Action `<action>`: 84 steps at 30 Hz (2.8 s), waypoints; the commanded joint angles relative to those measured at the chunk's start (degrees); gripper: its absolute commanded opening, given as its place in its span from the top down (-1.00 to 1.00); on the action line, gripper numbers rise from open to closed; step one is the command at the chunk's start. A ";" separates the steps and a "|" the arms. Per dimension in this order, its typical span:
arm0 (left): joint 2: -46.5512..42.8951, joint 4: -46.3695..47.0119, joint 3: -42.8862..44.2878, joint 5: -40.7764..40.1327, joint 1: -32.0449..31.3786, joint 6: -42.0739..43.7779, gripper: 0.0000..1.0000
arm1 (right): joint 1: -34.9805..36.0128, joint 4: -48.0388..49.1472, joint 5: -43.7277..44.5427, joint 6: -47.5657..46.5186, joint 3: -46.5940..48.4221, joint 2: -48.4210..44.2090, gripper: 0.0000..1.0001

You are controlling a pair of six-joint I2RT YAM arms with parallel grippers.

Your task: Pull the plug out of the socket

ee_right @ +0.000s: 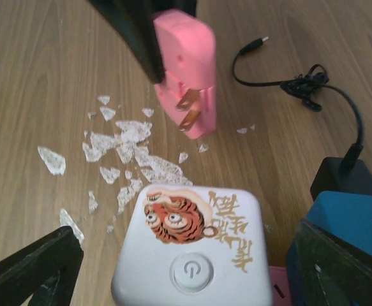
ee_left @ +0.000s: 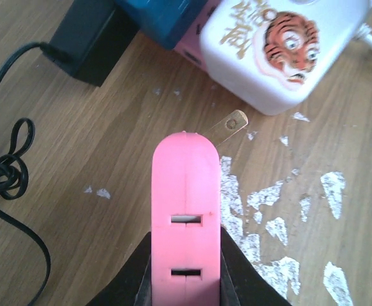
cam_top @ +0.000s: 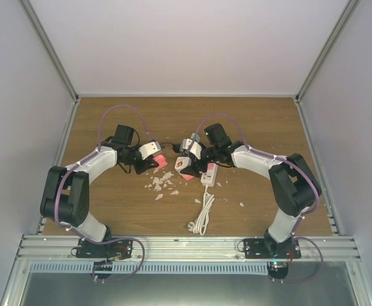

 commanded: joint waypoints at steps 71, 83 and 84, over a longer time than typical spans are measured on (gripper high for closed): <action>-11.45 -8.41 16.11 30.47 -5.18 2.40 0.95 | -0.68 -16.35 -13.32 6.09 16.80 -8.70 0.34; -11.17 -7.44 15.36 27.08 -5.08 1.00 0.82 | -0.67 -17.11 -13.39 7.36 17.76 -8.03 0.87; -11.26 -6.71 15.10 26.66 -4.88 -0.24 0.78 | -0.67 -17.33 -13.21 7.29 17.82 -8.01 0.92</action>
